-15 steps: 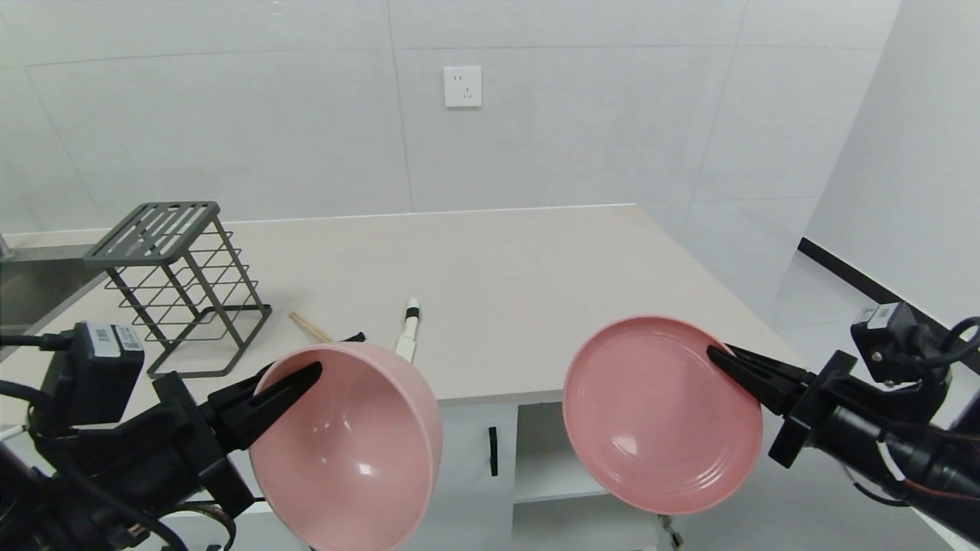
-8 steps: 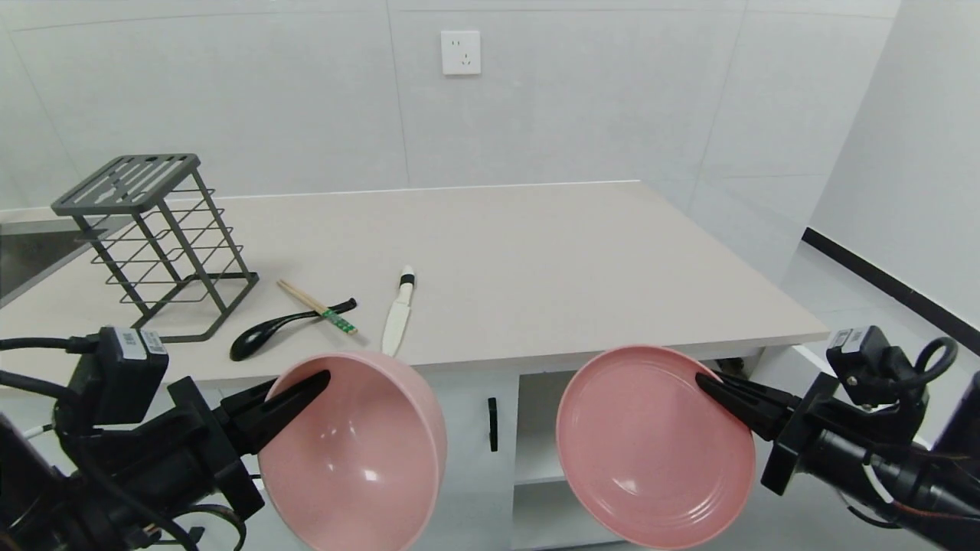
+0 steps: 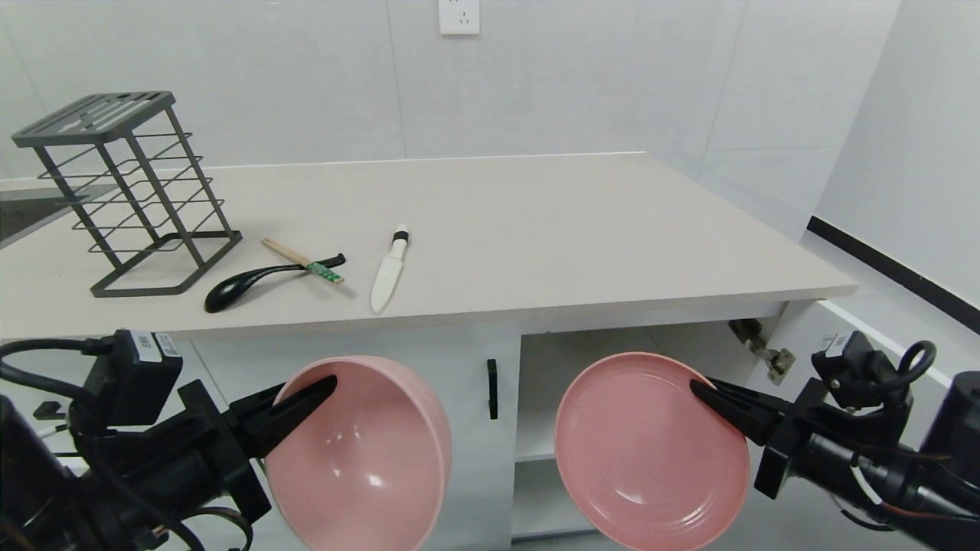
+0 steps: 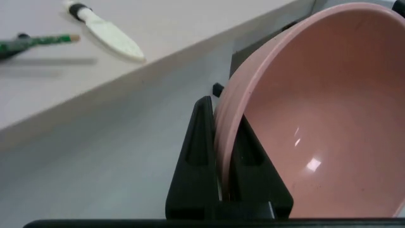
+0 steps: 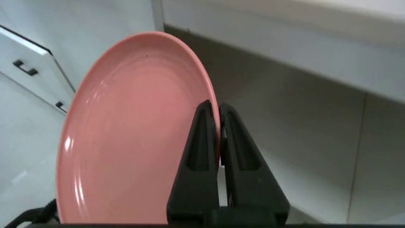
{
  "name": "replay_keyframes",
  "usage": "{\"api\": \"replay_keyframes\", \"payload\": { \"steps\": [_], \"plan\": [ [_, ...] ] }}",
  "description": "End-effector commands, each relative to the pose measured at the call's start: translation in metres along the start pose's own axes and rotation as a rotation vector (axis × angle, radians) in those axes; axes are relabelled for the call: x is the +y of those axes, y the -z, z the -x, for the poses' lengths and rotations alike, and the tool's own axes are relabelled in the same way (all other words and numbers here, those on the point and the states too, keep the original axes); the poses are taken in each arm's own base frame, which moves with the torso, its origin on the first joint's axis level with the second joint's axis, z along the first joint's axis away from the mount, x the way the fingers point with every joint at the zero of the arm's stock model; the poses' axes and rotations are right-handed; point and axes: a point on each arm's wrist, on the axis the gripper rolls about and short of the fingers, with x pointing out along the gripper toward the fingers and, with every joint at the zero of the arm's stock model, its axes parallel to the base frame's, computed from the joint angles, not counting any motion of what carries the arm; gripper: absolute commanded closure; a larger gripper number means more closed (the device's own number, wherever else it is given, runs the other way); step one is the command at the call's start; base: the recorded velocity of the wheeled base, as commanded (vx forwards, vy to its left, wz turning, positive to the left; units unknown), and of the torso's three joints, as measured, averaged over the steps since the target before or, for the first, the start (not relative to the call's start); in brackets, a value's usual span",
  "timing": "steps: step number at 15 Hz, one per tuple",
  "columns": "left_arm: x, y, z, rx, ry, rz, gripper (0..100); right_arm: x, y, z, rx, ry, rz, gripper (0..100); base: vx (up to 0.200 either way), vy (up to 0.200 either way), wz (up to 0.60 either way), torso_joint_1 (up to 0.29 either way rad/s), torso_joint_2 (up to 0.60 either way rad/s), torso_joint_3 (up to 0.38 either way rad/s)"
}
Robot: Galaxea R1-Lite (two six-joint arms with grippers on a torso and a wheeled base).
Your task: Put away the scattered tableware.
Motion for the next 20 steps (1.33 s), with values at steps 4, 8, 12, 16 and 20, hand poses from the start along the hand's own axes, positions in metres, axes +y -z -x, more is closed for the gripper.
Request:
{"api": "replay_keyframes", "payload": {
  "steps": [4,8,12,16,20],
  "plan": [
    [-0.001,0.005,-0.002,0.037,0.012,0.013,100,-0.003,0.011,-0.007,0.059,0.005,-0.019,100,0.0,0.0,0.0,-0.243,0.46,0.205],
    [0.0,0.009,-0.005,0.066,0.013,0.016,100,-0.011,0.021,-0.01,0.105,0.035,-0.041,100,0.0,0.0,0.0,-0.248,0.35,0.137],
    [0.0,0.012,-0.007,0.084,0.013,0.022,100,-0.013,0.023,-0.011,0.111,0.044,-0.046,100,0.0,0.0,0.0,-0.192,0.3,0.118],
    [0.0,0.017,-0.01,0.11,0.017,0.022,100,-0.019,0.026,-0.013,0.123,0.065,-0.056,100,0.0,0.0,0.0,-0.019,0.18,0.04],
    [0.0,0.026,-0.01,0.189,0.024,-0.035,100,-0.023,0.029,-0.014,0.133,0.082,-0.064,100,0.05,0.0,0.0,0.001,0.0,0.009]
  ]
}}
